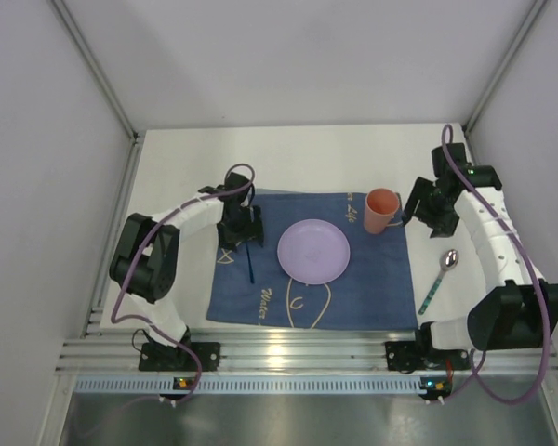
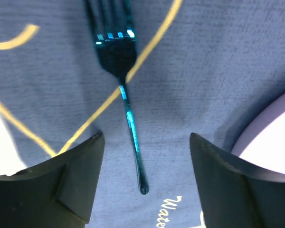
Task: Set the dinner table for one person
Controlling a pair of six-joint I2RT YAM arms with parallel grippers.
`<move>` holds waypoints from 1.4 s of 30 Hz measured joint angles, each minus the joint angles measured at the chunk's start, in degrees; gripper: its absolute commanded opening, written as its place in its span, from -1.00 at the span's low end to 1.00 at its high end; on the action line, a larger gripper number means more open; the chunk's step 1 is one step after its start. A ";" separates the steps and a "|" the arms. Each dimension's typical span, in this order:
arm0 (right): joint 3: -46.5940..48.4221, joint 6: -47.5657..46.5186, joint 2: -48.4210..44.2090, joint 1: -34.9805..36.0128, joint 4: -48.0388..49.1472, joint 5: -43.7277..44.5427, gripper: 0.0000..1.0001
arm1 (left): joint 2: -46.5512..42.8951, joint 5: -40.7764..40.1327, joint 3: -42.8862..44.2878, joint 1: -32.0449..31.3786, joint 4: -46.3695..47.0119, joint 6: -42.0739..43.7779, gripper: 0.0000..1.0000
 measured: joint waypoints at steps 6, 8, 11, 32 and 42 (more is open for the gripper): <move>-1.68 -0.11 0.22 -7.39 0.44 -2.38 0.55 | -5.33 -7.41 -1.79 4.33 0.37 3.52 0.80; -1.68 -0.07 0.52 -8.28 1.07 -2.78 0.57 | -6.60 -8.81 -2.62 9.11 0.50 5.09 0.79; -2.43 0.28 1.84 -9.01 2.29 -3.48 0.58 | -5.53 -10.75 -3.04 17.25 0.85 7.08 0.77; -20.81 8.22 9.62 -28.55 9.88 -1.79 0.34 | -2.82 -12.46 -4.72 27.12 4.22 9.44 0.75; -24.28 8.09 15.32 -28.94 16.63 -3.85 -0.66 | -2.51 -11.34 -4.72 28.15 5.40 9.33 0.72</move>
